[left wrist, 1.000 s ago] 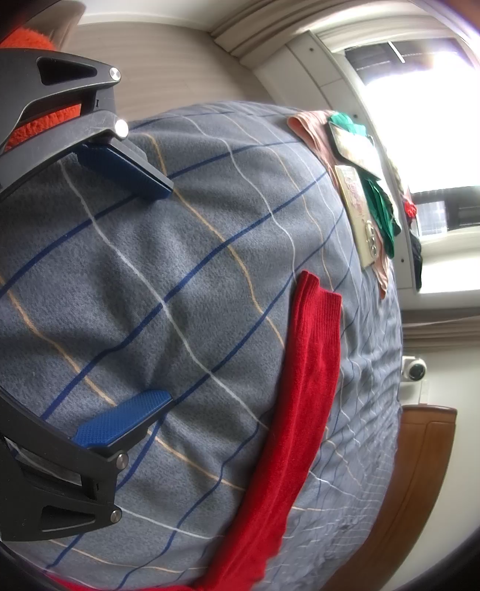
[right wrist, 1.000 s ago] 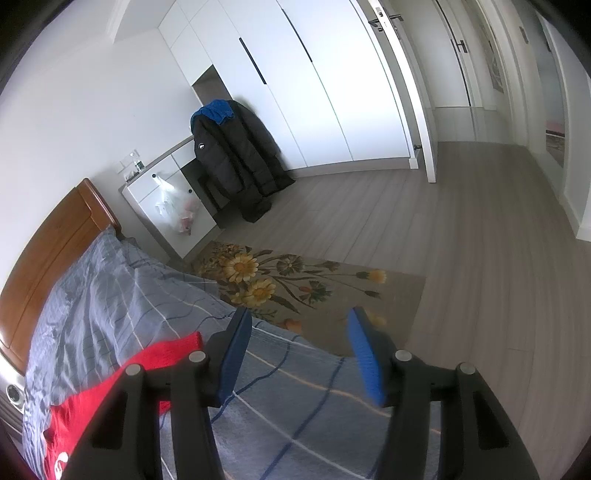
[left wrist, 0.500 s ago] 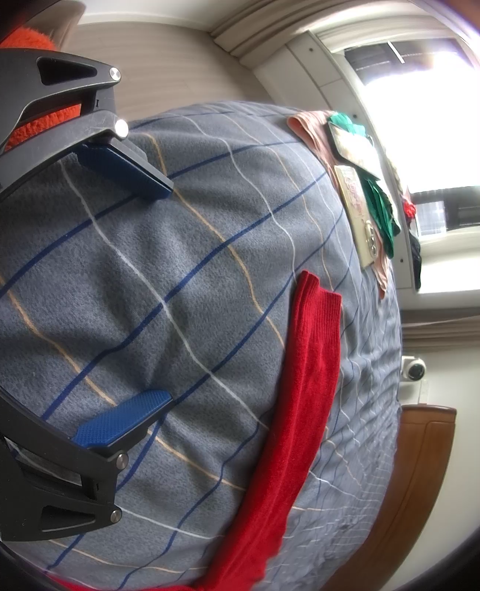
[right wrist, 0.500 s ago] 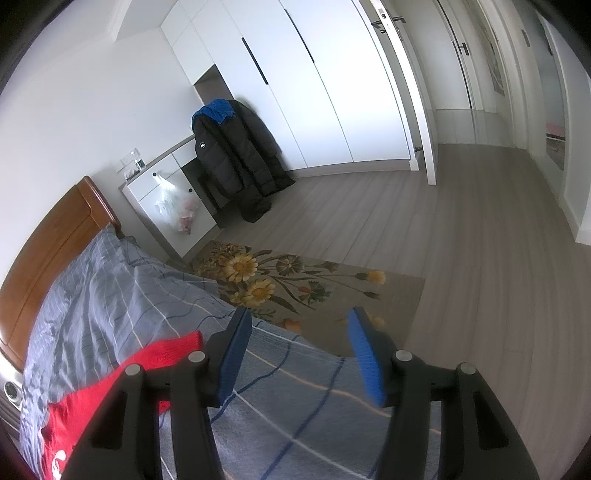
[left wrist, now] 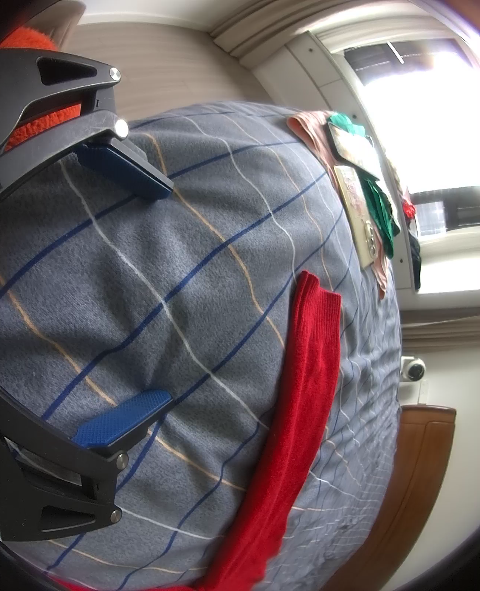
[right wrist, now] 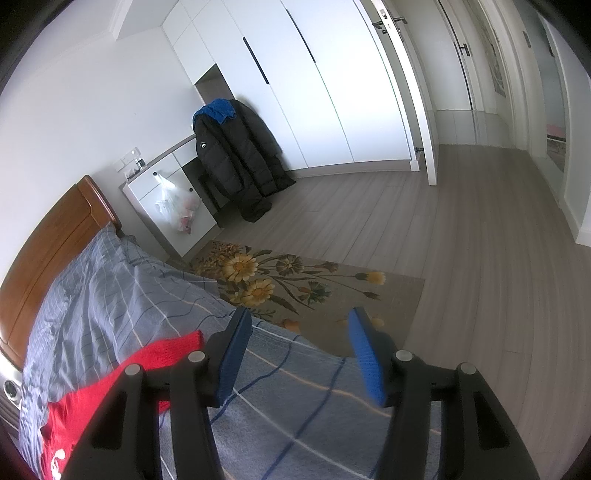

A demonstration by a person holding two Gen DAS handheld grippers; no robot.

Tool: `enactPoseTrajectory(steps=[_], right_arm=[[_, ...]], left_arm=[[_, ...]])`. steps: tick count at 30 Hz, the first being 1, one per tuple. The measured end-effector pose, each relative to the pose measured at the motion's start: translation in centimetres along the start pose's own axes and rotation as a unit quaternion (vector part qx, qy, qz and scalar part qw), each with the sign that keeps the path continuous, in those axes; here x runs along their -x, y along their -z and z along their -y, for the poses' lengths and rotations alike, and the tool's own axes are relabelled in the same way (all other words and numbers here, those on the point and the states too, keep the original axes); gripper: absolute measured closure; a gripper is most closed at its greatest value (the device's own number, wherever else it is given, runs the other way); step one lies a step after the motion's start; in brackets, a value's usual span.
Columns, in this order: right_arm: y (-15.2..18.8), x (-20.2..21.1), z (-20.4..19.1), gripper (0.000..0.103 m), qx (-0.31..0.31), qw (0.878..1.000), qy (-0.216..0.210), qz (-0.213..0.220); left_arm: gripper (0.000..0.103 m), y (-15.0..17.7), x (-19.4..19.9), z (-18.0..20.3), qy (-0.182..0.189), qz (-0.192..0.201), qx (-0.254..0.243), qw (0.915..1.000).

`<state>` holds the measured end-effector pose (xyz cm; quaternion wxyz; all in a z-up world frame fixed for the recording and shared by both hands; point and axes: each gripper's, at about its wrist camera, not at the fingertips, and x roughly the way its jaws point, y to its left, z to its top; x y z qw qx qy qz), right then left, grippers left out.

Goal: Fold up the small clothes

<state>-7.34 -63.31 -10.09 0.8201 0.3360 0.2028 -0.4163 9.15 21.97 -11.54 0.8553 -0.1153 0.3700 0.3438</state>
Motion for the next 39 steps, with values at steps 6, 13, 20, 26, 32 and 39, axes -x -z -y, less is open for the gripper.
enactPoseTrajectory(steps=[6,13,20,26,32,39], right_arm=[[-0.1,0.0,0.1,0.048,0.0,1.0,0.0,0.0],[0.0,-0.1,0.0,0.048,0.002,1.0,-0.001,0.0],[-0.1,3.0,-2.9,0.048,0.061,0.997,-0.046,0.004],[7.1,10.1,-10.9,0.044,0.228,0.912,-0.28,-0.195],[21.1,11.6,-14.1,0.044,0.317,0.781,-0.335,-0.422],[24.7,10.0,-13.3,0.087,0.355,0.75,-0.321,-0.456]], left_arm=[[0.0,0.0,0.0,0.0,0.0,0.0,0.0,1.0],[0.0,0.0,0.0,0.0,0.001,0.0,0.0,1.0],[0.002,-1.1,4.4,-0.7,0.137,-0.054,-0.036,0.9885],[0.002,5.2,11.0,2.6,0.327,-0.124,-0.198,0.9159],[0.008,8.6,12.5,5.8,0.368,-0.144,-0.269,0.8786],[0.097,10.5,11.3,8.2,0.371,-0.207,-0.3,0.8543]])
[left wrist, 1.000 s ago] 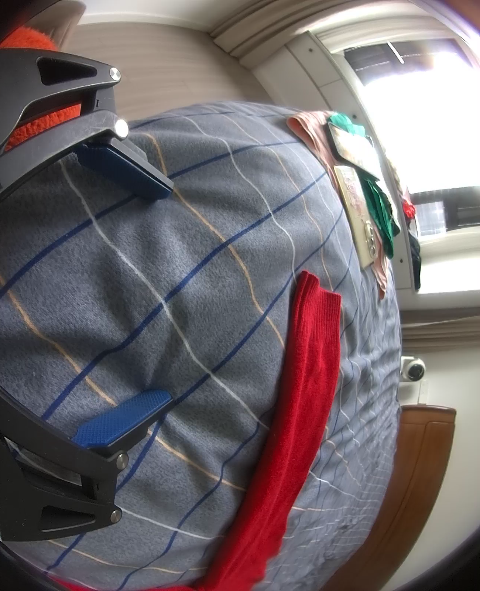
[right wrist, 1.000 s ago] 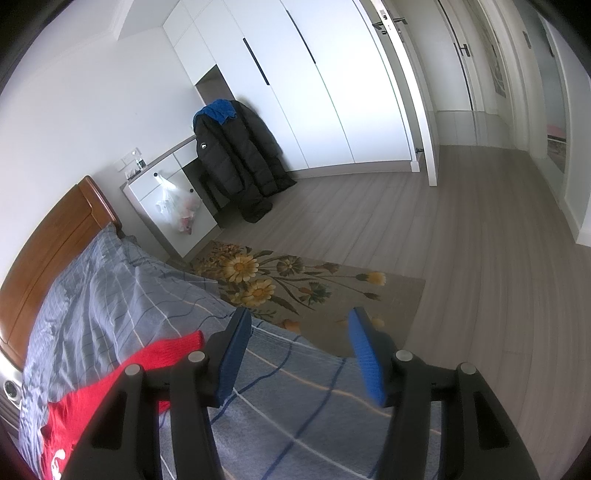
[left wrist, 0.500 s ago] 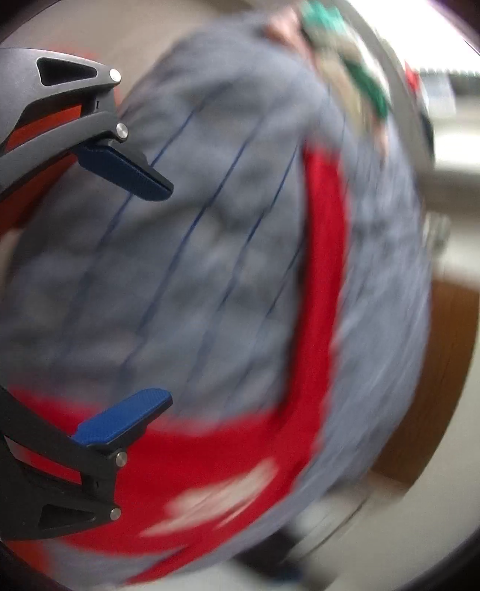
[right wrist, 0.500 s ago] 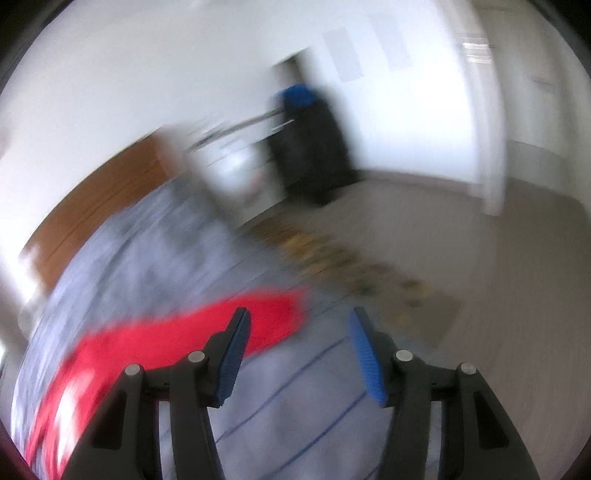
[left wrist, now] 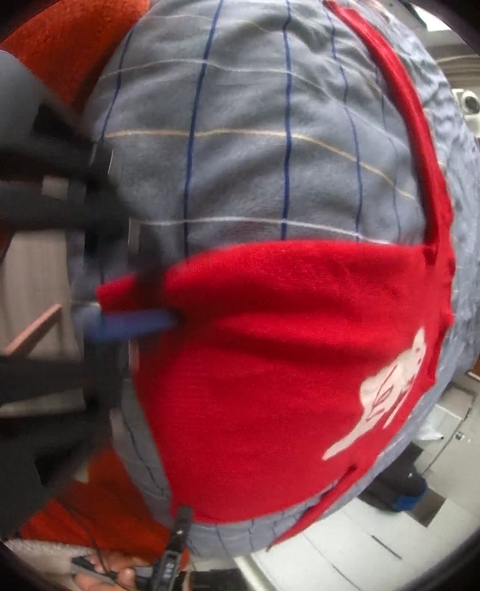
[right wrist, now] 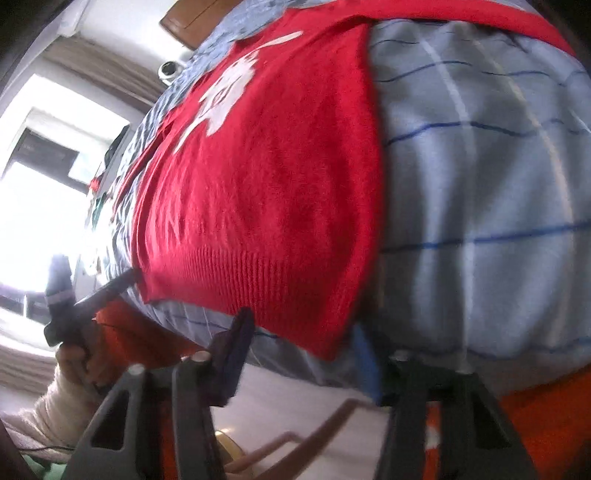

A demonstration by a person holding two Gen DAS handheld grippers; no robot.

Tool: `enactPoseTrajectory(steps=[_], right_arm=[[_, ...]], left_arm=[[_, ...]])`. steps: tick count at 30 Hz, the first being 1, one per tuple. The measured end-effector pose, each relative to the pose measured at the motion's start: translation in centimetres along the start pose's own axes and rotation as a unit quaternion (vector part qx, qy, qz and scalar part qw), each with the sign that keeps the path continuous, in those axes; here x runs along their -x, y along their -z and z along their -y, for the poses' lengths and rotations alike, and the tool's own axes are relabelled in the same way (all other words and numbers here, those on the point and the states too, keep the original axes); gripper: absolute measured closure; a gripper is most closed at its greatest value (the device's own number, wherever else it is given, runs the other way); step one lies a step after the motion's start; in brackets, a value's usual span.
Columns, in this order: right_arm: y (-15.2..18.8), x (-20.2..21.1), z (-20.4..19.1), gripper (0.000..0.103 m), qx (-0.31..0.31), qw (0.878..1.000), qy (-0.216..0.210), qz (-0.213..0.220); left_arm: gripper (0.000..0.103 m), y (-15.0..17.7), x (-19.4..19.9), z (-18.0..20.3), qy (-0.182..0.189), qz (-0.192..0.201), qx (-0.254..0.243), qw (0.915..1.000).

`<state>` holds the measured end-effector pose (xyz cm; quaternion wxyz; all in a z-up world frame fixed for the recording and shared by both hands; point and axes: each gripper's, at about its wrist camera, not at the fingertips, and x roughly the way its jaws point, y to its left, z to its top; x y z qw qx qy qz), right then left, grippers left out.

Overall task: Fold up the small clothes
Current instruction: 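Grasp the sweater hem with the left tool while the right tool grasps the hem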

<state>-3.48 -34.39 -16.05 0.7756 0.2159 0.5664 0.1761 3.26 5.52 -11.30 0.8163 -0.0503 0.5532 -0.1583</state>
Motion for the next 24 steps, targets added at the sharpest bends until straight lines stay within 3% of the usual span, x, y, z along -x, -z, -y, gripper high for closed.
enactPoseTrajectory(steps=[1,5,9,13,16,17,18,20,21,22,24], right_arm=[[0.0,0.5,0.3,0.097,-0.001,1.0,0.003,0.004],[0.2,2.6,-0.3,0.098,0.018,0.999,0.039,-0.006],[1.2,4.3,-1.3,0.098,0.045,0.996,0.078,-0.017],[0.6,1.6,0.4,0.098,0.029,0.993,0.106,-0.04],[0.8,1.2,0.9,0.098,0.021,0.993,0.11,-0.034],[1.0,1.4,0.9,0.097,0.023,0.993,0.112,-0.031],[1.1,1.8,1.2,0.096,0.022,0.993,0.113,-0.029],[1.2,2.3,1.4,0.084,0.015,0.993,0.113,-0.031],[1.4,2.7,1.4,0.073,0.009,0.992,0.118,-0.032],[1.5,3.2,1.3,0.066,0.006,0.992,0.121,-0.029],[2.0,4.9,1.1,0.06,0.003,0.992,0.127,-0.015]], left_arm=[[0.098,0.0,0.4,-0.2,0.005,-0.001,0.004,1.0],[0.099,0.8,2.2,0.2,0.01,-0.003,-0.017,0.9998],[0.099,1.9,0.6,0.5,-0.027,-0.014,-0.036,0.9989],[0.097,1.3,-1.0,0.3,-0.037,-0.027,-0.023,0.9987],[0.088,1.4,-0.8,0.4,-0.044,-0.023,-0.024,0.9985],[0.082,1.4,-0.6,0.4,-0.043,-0.021,-0.022,0.9986],[0.069,1.5,-0.2,0.3,-0.046,-0.019,-0.02,0.9986],[0.048,1.7,1.0,0.1,-0.054,-0.004,-0.016,0.9984],[0.043,2.3,2.1,-0.2,-0.056,0.004,-0.014,0.9983],[0.042,2.3,2.8,-0.2,-0.054,0.012,-0.011,0.9984],[0.039,2.1,4.4,-0.7,-0.043,0.029,-0.002,0.9987]])
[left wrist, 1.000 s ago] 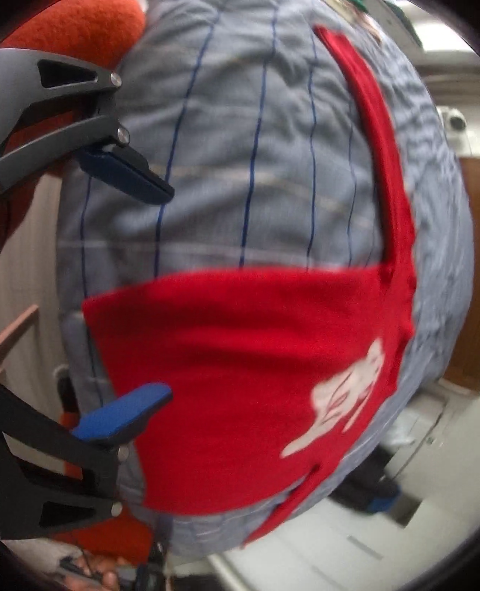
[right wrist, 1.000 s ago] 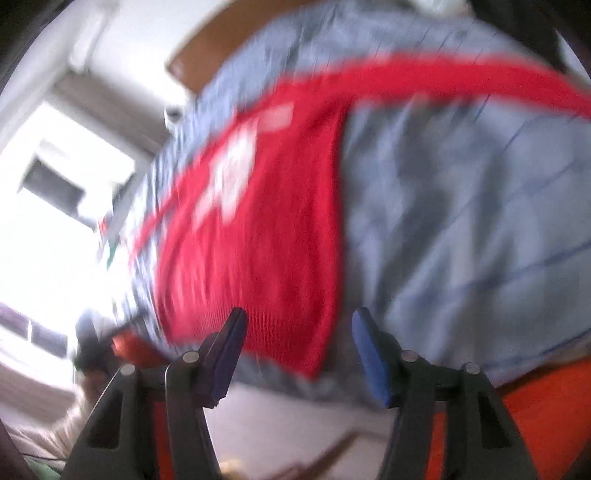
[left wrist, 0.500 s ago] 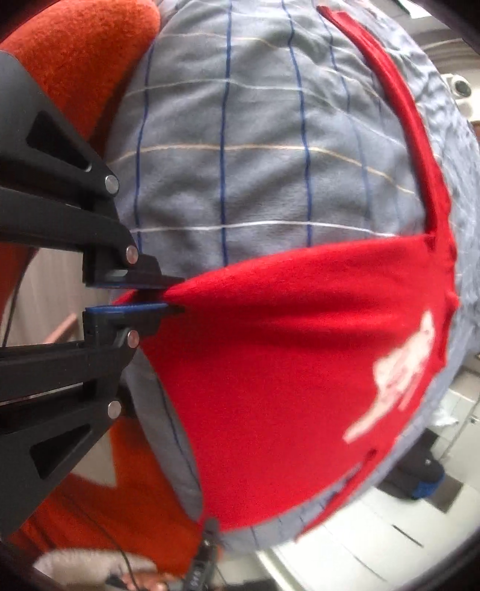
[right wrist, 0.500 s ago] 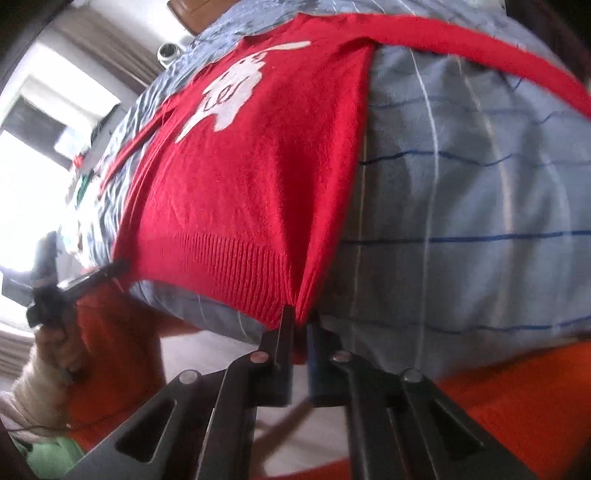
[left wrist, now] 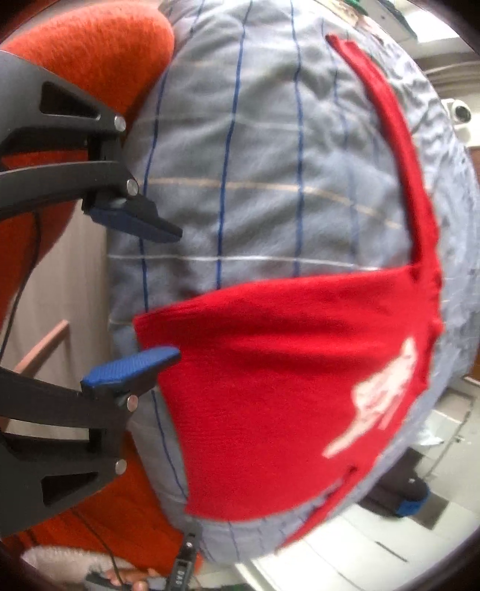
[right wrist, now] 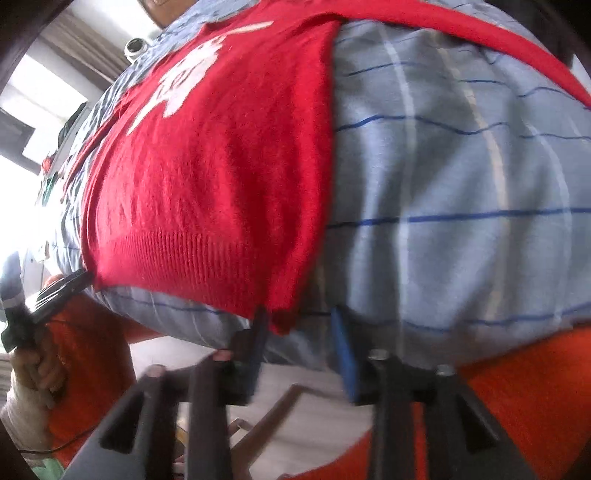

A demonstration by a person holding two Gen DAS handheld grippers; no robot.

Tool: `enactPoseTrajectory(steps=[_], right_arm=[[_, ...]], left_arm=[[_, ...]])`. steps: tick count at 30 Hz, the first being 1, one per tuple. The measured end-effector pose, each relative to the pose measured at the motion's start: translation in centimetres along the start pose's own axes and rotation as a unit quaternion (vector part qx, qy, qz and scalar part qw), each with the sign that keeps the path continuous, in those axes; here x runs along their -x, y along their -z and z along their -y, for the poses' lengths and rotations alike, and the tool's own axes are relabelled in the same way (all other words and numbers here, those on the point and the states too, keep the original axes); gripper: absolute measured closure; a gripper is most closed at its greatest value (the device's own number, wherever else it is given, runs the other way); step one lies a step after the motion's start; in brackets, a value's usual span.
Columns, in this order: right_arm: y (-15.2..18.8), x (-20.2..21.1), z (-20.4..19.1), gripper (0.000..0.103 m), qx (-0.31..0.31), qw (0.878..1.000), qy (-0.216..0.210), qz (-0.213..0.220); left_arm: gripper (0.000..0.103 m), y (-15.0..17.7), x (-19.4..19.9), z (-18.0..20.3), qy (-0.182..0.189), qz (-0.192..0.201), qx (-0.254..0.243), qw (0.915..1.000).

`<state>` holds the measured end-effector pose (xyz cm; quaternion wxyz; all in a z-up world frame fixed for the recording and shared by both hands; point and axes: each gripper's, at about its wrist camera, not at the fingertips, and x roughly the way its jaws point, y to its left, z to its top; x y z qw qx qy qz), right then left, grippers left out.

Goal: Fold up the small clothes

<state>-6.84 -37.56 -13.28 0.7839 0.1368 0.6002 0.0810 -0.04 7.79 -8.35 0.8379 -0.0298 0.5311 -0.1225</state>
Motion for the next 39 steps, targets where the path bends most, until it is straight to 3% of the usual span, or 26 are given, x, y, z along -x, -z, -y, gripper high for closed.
enactPoseTrajectory(steps=[7,10,13,16,18,20,22,28,36,39], right_arm=[[-1.6,4.8,-0.2,0.047,0.0,0.993,0.054,0.105],[-2.8,5.6,0.6,0.046,-0.028,0.989,0.05,0.133],[-4.3,6.2,1.9,0.046,-0.081,0.983,0.028,0.163],[-4.9,8.5,6.0,0.046,-0.18,0.962,-0.023,0.206],[-4.8,10.5,10.2,0.046,-0.25,0.934,-0.05,0.252],[-4.8,12.3,14.4,0.046,-0.302,0.91,-0.04,0.281],[-5.2,13.3,17.6,0.046,-0.34,0.887,-0.052,0.309],[-7.8,10.7,24.0,0.046,-0.424,0.836,-0.153,0.312],[-11.1,6.9,26.6,0.058,-0.453,0.821,-0.119,0.326],[-12.0,6.6,27.0,0.06,-0.445,0.827,-0.111,0.325]], left_arm=[[0.021,-4.7,3.5,-2.6,-0.036,0.095,0.05,0.9936],[0.015,-7.0,3.5,-4.4,-0.068,0.15,0.086,0.9826],[0.015,-7.1,2.4,-6.5,-0.128,0.191,0.125,0.9652],[0.015,-4.9,1.2,-8.8,-0.148,0.185,0.162,0.9581],[0.016,-4.4,0.4,-9.9,-0.142,0.154,0.188,0.9595],[0.016,-4.5,0.7,-10.5,-0.129,0.166,0.201,0.9568],[0.015,-4.5,1.1,-10.5,-0.153,0.179,0.201,0.9509],[0.015,-4.6,0.1,-10.0,-0.168,0.164,0.198,0.9516],[0.015,-4.3,-1.3,-10.0,-0.186,0.133,0.195,0.9538],[0.015,-4.2,-1.7,-10.2,-0.183,0.127,0.203,0.9534]])
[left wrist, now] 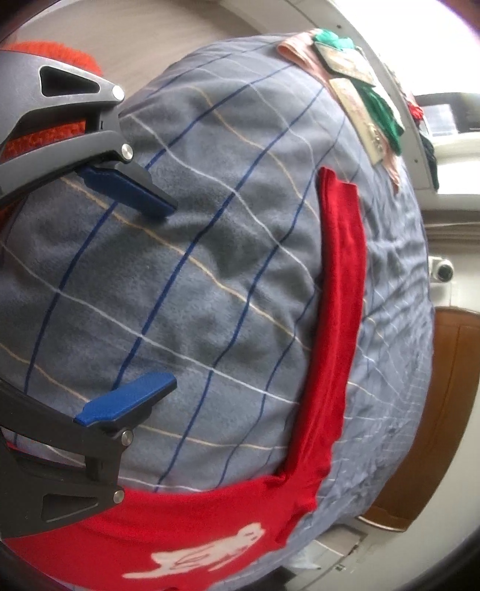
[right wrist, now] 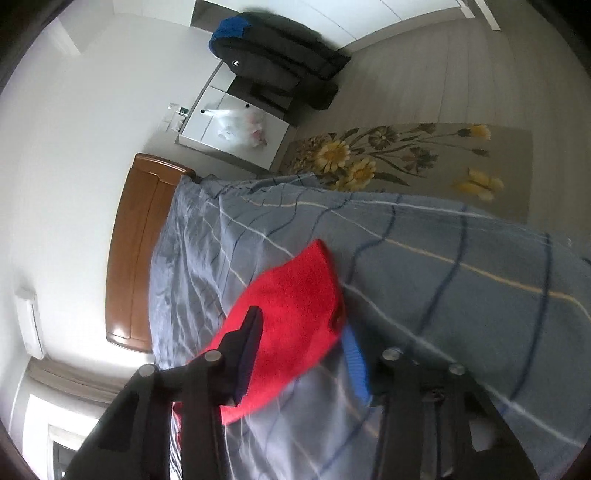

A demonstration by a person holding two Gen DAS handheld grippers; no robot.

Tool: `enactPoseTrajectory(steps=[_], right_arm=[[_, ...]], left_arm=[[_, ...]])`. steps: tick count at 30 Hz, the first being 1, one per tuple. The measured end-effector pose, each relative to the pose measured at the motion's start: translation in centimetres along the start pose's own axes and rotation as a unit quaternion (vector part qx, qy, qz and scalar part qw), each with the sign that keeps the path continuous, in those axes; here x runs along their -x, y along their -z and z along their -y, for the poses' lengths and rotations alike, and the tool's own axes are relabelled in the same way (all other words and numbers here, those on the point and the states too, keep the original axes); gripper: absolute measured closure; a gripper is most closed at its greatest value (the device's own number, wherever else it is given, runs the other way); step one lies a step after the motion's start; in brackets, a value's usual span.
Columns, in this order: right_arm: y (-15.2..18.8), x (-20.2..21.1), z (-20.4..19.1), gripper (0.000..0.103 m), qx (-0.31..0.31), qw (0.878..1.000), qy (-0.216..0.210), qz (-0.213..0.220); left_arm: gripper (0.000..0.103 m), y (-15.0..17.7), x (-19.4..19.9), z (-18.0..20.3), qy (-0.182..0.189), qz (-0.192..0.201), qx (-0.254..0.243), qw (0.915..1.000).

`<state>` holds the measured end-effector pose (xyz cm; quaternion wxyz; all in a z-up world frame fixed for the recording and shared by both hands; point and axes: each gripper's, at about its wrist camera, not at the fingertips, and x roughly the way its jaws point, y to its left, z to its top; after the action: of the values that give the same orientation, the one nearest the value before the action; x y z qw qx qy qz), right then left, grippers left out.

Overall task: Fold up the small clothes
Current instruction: 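Grasp the sleeve cuff with the right tool, straighten it, release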

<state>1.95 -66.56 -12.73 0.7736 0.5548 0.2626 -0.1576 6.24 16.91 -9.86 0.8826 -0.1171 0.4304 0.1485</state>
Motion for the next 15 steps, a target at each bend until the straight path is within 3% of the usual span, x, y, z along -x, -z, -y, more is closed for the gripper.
enactPoseTrajectory(steps=[2,4,7,10,15], right_arm=[[-0.1,-0.7,-0.3,0.065,0.016,1.0,0.013,-0.008],[-0.3,-1.0,-0.5,0.097,0.032,0.999,0.03,-0.015],[-0.4,-0.7,-1.8,0.098,0.056,0.997,0.045,0.003],[-0.3,-0.3,-5.6,0.098,0.097,0.994,0.036,0.018],[3.0,0.0,-19.5,0.098,0.224,0.974,-0.041,0.01]], left_arm=[[0.015,0.1,0.0,0.2,-0.001,-0.001,-0.002,1.0],[0.015,0.1,0.0,0.4,0.0,0.0,-0.006,1.0],[0.015,0.1,0.0,0.5,0.003,-0.002,-0.007,1.0],[0.015,-0.1,-0.1,0.3,0.011,-0.006,0.0,0.9999],[0.015,-0.4,-0.3,-0.1,0.027,-0.012,0.01,0.9995]])
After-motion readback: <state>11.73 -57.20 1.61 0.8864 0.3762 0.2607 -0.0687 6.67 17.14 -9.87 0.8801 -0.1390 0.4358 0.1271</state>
